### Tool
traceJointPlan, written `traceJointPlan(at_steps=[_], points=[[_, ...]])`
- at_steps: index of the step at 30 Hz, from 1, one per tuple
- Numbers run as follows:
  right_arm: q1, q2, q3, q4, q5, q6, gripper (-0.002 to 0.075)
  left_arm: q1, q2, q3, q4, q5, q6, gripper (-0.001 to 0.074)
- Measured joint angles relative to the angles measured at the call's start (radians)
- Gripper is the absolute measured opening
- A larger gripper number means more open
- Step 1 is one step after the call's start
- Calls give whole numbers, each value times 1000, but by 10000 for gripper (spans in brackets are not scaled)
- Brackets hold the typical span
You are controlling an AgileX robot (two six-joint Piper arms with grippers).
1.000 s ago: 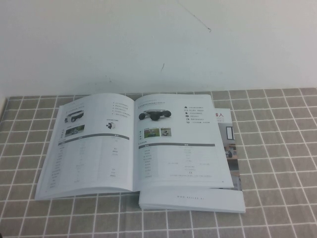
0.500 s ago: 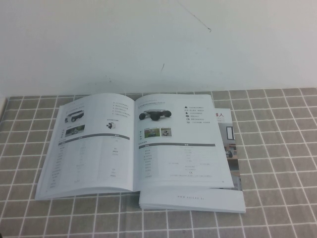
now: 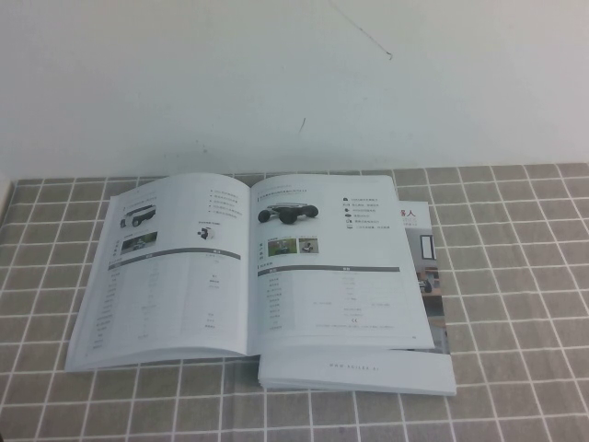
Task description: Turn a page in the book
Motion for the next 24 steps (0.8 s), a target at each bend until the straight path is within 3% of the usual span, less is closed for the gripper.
traceJointPlan(at_steps=[24], points=[[0, 0, 0, 0, 0, 0, -2, 0, 0, 2, 29, -23, 69, -2]])
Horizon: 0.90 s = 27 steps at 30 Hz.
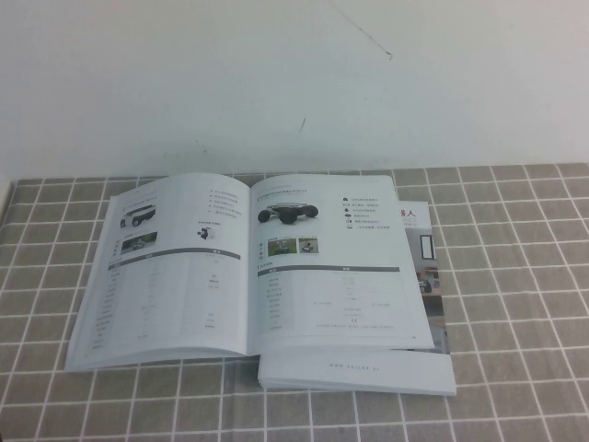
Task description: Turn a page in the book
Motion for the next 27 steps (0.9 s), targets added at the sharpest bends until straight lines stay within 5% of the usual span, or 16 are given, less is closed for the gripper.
traceJointPlan(at_steps=[18, 27], points=[[1, 0, 0, 0, 0, 0, -2, 0, 0, 0, -102, -8, -4, -2], [1, 0, 0, 0, 0, 0, -2, 0, 0, 1, -106, -148, -6, -2]])
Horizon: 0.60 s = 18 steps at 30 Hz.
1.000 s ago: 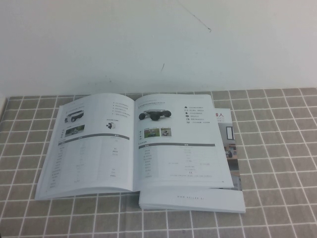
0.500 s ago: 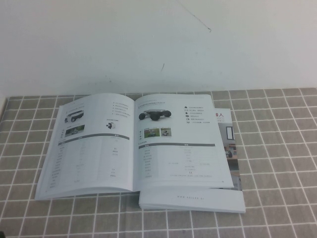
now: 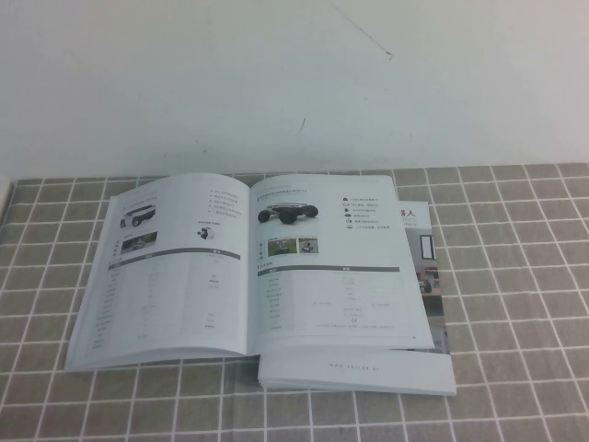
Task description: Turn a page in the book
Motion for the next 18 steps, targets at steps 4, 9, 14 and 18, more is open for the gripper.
traceJointPlan(at_steps=[4, 9, 14, 18], points=[[0, 0, 0, -22, -74, 0, -2, 0, 0, 0, 0, -136, 0, -2], [0, 0, 0, -31, -371, -2, -2, 0, 0, 0, 2, -340, 0, -2], [2, 0, 0, -40, -688, 2, -2, 0, 0, 0, 2, -474, 0, -2], [2, 0, 0, -3, -793, -38, -2, 0, 0, 0, 2, -524, 0, -2]])
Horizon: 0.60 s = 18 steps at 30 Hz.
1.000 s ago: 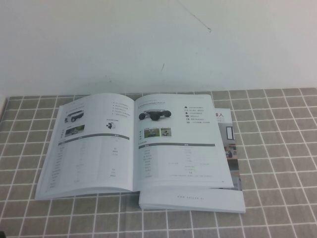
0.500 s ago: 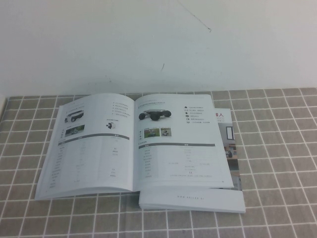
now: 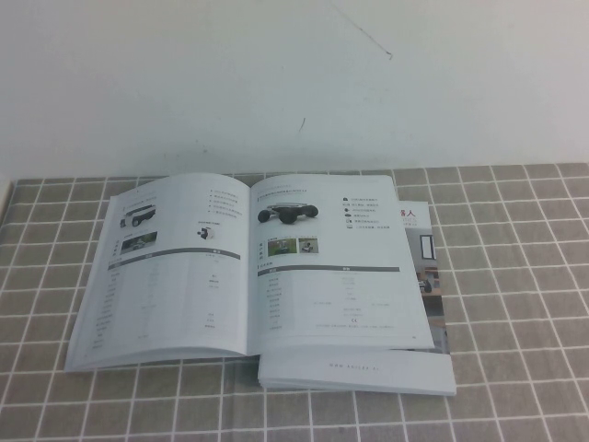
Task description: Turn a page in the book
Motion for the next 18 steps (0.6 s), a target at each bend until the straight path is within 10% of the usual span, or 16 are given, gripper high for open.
traceJointPlan(at_steps=[7, 18], points=[[0, 0, -63, 164, -10, -27, -2, 0, 0, -21, -48, 44, -39, -2], [0, 189, -542, 175, 678, -62, -2, 0, 188, -450, -41, 544, -45, -2]])
